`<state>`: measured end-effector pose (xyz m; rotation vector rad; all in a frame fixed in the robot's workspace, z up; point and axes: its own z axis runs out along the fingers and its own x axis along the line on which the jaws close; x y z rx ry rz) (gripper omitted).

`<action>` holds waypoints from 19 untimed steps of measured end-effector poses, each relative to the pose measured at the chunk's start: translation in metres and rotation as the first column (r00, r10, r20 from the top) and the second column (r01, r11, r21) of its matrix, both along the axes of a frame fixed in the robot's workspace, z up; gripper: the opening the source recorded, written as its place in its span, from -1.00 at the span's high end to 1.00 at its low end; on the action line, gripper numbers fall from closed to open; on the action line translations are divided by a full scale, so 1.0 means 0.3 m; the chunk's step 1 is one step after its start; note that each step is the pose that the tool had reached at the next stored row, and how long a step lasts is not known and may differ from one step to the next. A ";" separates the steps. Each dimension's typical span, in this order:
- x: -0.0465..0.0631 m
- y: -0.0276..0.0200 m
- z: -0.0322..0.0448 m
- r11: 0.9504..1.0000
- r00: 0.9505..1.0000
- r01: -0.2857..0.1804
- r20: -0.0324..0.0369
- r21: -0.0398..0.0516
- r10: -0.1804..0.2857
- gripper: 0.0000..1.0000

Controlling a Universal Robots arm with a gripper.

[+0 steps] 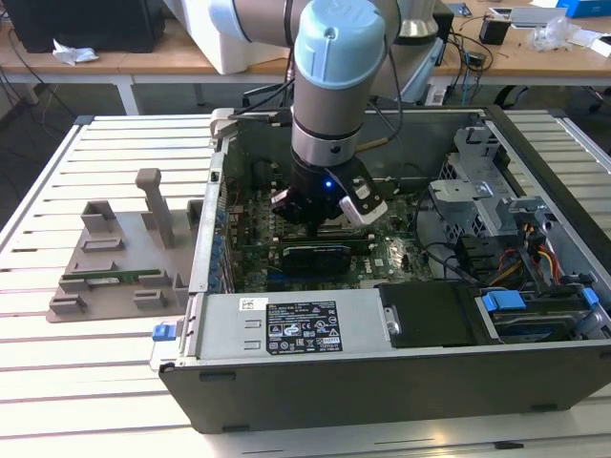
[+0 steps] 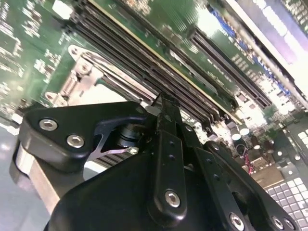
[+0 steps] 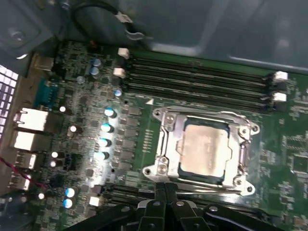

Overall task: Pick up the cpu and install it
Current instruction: 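Install the second cpu locking lever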

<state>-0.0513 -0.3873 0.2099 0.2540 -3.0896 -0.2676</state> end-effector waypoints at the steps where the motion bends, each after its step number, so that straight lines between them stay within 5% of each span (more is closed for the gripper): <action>1: -0.008 0.000 -0.001 1.000 1.000 -0.001 0.000 0.003 0.001 0.79; 6: -0.049 -0.001 -0.007 1.000 1.000 -0.011 0.000 0.017 0.011 0.79; 19: -0.052 0.006 -0.028 0.999 1.000 -0.014 0.000 0.035 0.014 0.79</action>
